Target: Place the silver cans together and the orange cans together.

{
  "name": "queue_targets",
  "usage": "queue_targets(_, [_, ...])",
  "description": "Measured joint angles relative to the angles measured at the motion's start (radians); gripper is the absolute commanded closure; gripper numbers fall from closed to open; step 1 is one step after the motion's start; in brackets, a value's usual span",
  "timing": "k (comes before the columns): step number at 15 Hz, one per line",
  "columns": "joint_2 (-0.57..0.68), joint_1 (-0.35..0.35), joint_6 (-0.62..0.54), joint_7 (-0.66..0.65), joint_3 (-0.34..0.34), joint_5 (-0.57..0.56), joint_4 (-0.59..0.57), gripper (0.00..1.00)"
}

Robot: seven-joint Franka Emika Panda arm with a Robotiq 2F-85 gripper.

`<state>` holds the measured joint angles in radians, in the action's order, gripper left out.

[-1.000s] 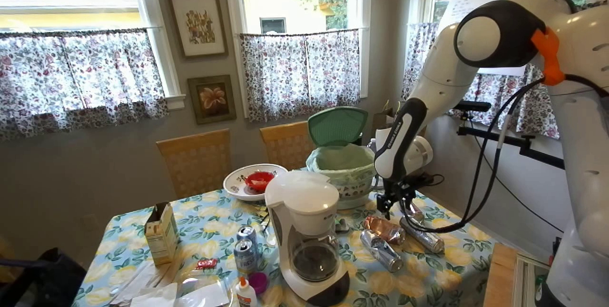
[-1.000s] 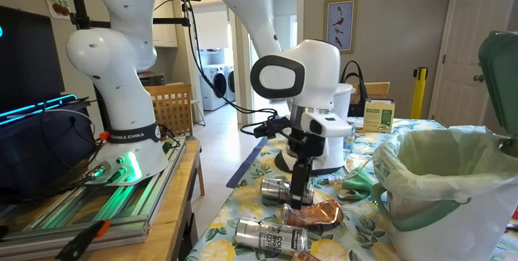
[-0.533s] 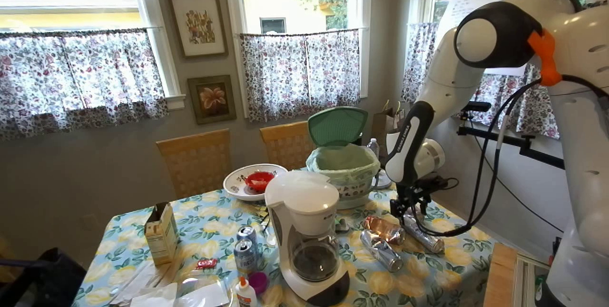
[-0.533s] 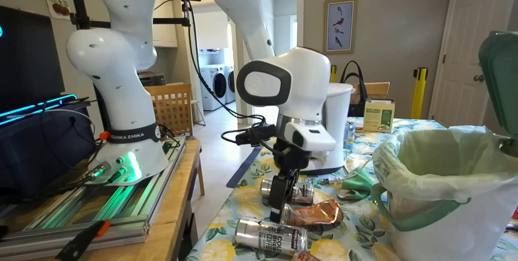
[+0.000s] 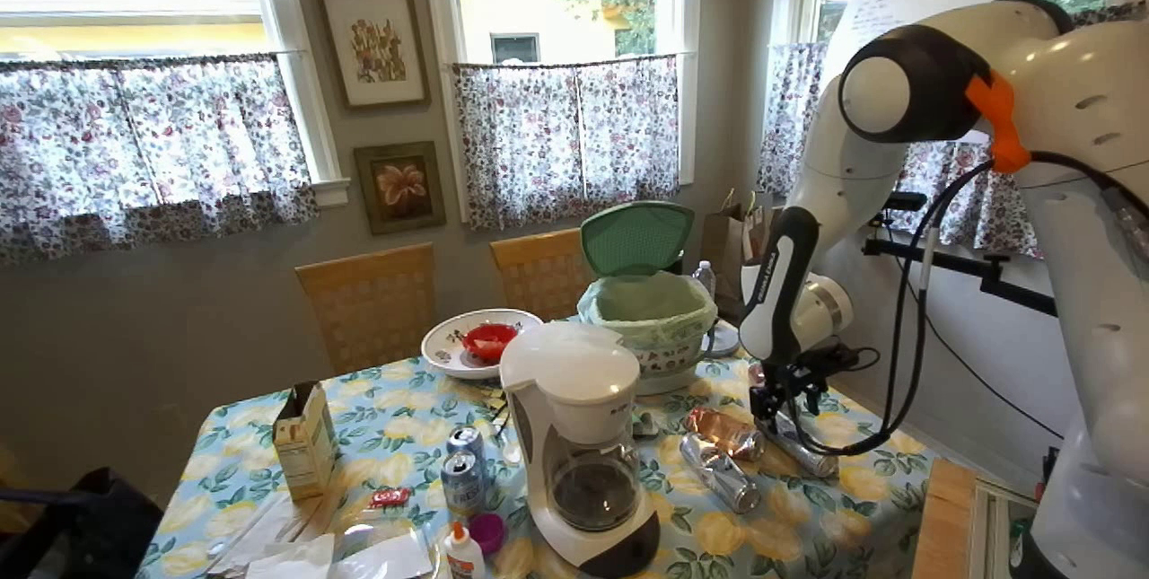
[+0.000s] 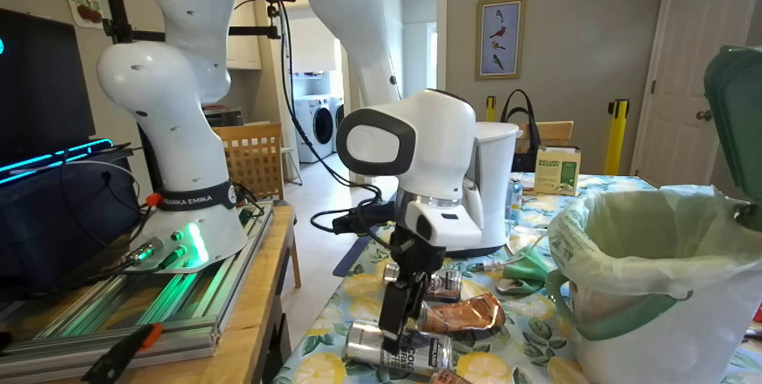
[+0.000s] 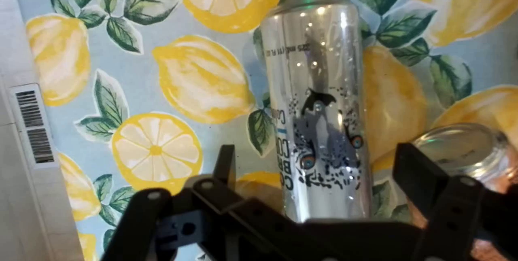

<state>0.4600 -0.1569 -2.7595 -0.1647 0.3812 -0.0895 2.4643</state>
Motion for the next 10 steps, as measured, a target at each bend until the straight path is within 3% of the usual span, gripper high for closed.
queue_targets(2, [0.021,0.000,-0.019,0.000,0.007,0.000,0.000,0.00])
queue_targets(3, [0.031,0.000,-0.028,0.000,0.009,0.000,0.000,0.25])
queue_targets(5, [0.047,0.000,-0.044,0.000,0.010,0.000,-0.001,0.32])
queue_targets(10, [0.063,0.003,-0.071,0.000,0.008,0.000,-0.004,0.69])
